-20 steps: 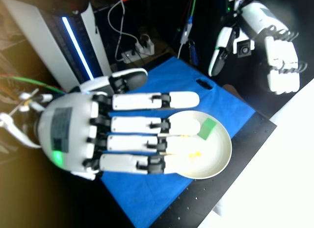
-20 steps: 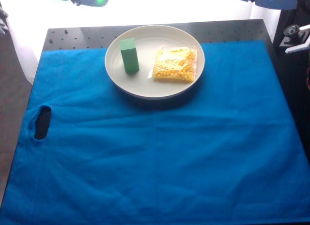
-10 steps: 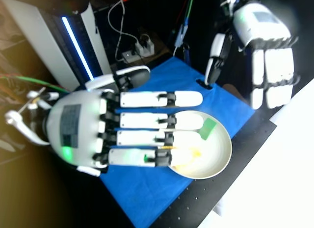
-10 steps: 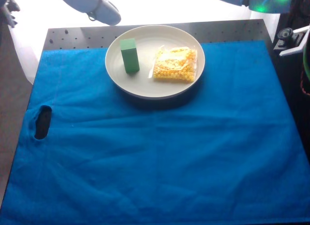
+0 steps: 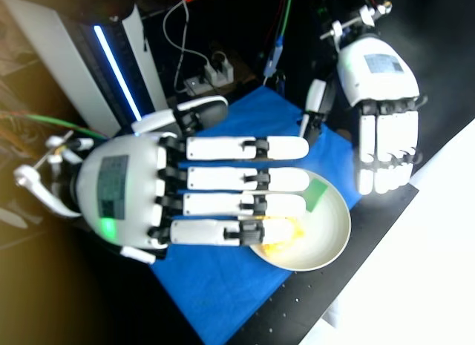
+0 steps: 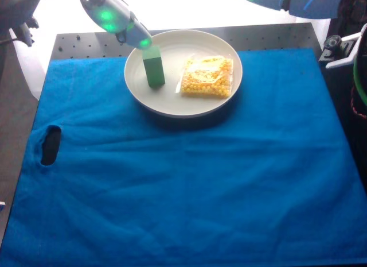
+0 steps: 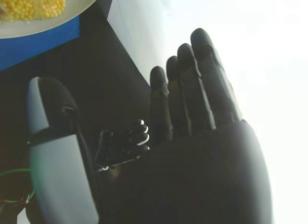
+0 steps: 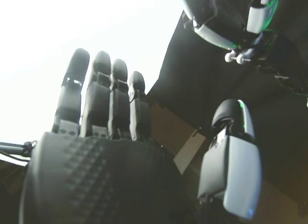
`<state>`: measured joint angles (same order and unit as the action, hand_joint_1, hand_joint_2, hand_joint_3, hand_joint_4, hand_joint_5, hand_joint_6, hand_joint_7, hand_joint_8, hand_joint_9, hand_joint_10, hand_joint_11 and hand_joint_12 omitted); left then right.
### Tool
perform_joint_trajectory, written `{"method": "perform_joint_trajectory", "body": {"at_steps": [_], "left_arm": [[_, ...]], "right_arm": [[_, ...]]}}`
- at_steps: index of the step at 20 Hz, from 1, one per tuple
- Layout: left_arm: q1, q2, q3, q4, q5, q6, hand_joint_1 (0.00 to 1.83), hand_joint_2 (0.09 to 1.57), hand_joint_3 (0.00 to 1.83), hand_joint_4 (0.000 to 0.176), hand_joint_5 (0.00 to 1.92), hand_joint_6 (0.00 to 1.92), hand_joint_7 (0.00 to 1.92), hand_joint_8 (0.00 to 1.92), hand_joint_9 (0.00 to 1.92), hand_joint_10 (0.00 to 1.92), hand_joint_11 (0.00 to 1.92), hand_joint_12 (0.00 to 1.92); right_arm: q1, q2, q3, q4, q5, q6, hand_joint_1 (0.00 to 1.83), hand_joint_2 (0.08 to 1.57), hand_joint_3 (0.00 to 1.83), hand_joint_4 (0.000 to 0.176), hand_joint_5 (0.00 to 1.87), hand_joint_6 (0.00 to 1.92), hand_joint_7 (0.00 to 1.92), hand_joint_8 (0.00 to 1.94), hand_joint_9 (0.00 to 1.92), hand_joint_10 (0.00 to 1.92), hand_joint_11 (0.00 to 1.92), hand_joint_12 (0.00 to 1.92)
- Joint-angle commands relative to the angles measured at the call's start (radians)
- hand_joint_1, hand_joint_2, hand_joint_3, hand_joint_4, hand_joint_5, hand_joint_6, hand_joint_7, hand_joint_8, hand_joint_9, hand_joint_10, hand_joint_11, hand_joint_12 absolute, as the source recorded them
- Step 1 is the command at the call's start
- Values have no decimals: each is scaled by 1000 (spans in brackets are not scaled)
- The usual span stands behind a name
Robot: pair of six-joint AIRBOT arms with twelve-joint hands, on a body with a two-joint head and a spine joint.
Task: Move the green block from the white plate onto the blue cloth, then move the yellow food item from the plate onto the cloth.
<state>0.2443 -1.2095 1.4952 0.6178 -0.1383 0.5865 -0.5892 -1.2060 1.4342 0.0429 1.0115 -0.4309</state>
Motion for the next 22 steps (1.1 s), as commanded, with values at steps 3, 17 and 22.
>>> {"method": "perform_joint_trajectory", "body": {"at_steps": [3,17,22], "left_arm": [[10,-22,17,-12,-66,0,866,784,0,0,574,9,541,9,602,19,552,186],[103,-133,127,-90,-57,0,820,796,0,0,464,6,640,16,654,19,546,177],[117,-146,137,-90,-50,0,818,840,0,0,606,16,748,8,791,22,631,411]], "right_arm": [[9,-4,1,15,115,5,431,967,12,26,325,3,352,4,375,9,35,948],[9,-6,-10,14,115,5,430,955,0,19,332,0,376,1,430,0,0,1216],[9,-6,-12,14,115,5,406,992,2,22,347,0,414,0,452,2,0,1229]]}}
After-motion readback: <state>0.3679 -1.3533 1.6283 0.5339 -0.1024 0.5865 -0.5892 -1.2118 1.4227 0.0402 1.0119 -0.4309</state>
